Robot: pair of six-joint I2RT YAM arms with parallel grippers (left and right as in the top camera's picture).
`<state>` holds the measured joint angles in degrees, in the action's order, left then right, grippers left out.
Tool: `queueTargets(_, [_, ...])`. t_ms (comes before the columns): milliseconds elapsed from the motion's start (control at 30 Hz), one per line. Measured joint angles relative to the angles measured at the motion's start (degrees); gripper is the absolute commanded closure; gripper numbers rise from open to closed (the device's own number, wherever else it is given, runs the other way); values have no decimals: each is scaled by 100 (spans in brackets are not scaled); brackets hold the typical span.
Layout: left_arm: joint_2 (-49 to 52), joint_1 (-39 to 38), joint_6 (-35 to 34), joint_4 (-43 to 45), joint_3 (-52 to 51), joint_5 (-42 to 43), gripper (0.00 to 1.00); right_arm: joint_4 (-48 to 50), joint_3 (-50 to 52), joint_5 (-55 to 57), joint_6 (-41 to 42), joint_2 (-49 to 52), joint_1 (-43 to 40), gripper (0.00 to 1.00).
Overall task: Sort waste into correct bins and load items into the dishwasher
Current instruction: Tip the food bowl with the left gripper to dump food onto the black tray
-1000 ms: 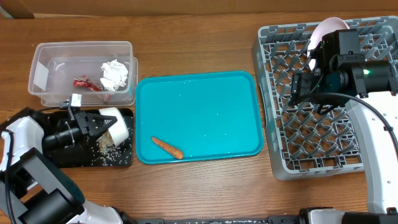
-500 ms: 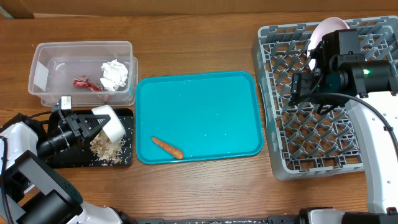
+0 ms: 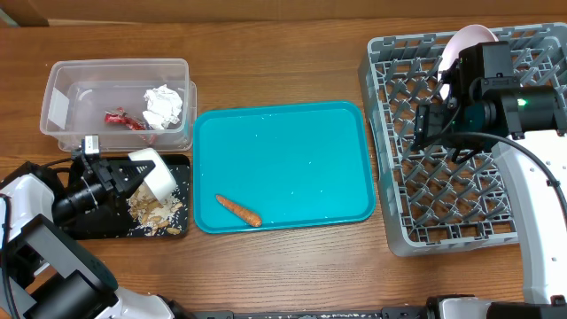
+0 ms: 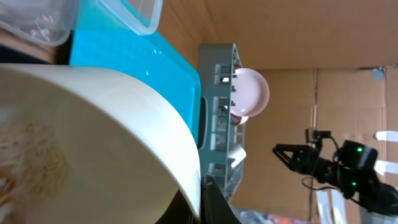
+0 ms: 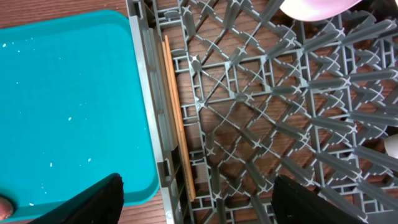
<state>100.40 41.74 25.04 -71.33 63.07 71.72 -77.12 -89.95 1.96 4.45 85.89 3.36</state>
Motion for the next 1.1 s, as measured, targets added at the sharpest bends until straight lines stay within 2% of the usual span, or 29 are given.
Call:
queueTargets(267, [2, 11, -225, 160, 0, 195, 96, -2, 0, 0, 2, 0, 0, 21])
queueTargets(500, [55, 33, -925, 498, 0, -11, 96, -2, 0, -2, 2, 0, 0, 21])
queueTargets(567, [79, 39, -706, 57, -2, 125, 96, -2, 0, 0, 2, 0, 0, 21])
queueTargets(667, [103, 37, -868, 415, -13, 107, 96, -4, 0, -2, 2, 0, 0, 21])
queueTargets(867, [205, 37, -658, 57, -7, 229, 96, -2, 0, -2, 0, 0, 0, 21])
queueTargets(1100, [216, 37, -319, 26, -7, 289, 96, -2, 0, -2, 2, 0, 2, 21])
